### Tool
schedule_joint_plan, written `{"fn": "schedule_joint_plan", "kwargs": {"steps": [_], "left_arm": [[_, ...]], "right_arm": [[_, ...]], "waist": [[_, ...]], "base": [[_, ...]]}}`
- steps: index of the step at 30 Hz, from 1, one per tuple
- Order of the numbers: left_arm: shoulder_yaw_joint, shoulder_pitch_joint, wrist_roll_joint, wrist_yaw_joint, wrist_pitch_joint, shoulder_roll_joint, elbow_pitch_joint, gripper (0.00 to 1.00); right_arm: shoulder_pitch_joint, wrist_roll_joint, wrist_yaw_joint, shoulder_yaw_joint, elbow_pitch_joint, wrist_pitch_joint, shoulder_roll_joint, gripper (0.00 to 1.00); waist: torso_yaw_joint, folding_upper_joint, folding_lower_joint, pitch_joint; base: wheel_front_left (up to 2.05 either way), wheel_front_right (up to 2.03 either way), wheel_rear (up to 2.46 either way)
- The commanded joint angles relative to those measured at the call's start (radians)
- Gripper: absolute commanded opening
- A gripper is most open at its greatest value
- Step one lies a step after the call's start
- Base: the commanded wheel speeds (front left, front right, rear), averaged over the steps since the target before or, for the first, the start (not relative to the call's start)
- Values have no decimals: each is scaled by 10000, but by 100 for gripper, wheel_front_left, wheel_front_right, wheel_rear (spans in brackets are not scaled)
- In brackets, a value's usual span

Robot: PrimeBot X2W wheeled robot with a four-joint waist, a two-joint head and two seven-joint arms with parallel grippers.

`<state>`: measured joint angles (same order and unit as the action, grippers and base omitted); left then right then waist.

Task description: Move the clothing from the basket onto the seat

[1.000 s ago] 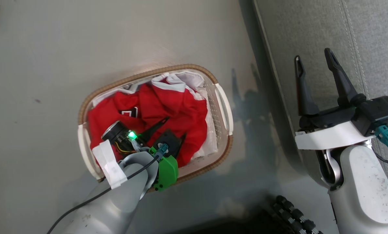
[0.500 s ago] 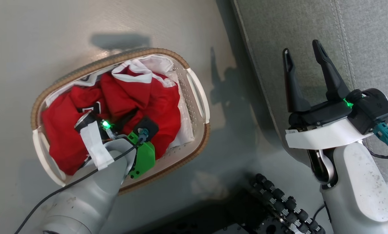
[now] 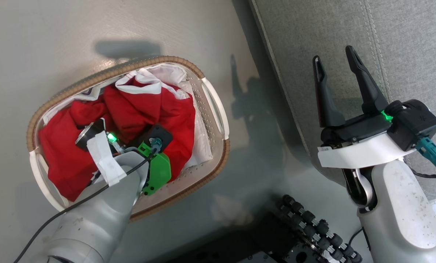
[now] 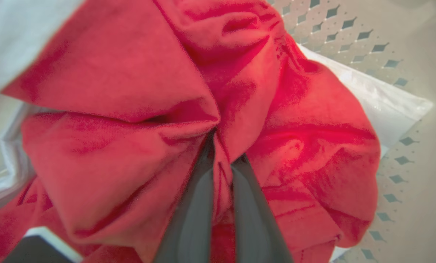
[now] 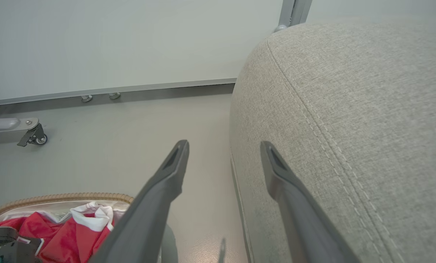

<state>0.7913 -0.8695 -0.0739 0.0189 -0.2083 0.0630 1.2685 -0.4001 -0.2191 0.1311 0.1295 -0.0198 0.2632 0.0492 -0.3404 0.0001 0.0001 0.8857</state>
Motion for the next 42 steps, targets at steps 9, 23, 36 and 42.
{"fn": "schedule_joint_plan", "kwargs": {"steps": [9,23,36,42], "left_arm": [[271,453,-367,258,-496,-111,-626,0],[855,1326,-1276,586,-573,-122,-2748,0],[975,1278,-1648,610,-564,-128,-4036,0],[1127,765,-1492,809,-564,-25,-4088,0]], "right_arm": [[179,397,-6,-294,211,25,24,100],[1030,1198,-6,-794,671,25,32,100],[2427,1441,-6,-1011,931,25,32,100],[2968,1510,-6,-985,1021,23,30,100]], "waist": [[562,-1,-1,-1065],[1906,-1,-1,-3735],[2675,-1,-1,-6432],[2815,-1,-1,-7432]], "base": [[0,0,0],[0,0,0],[0,0,0],[0,0,0]]}}
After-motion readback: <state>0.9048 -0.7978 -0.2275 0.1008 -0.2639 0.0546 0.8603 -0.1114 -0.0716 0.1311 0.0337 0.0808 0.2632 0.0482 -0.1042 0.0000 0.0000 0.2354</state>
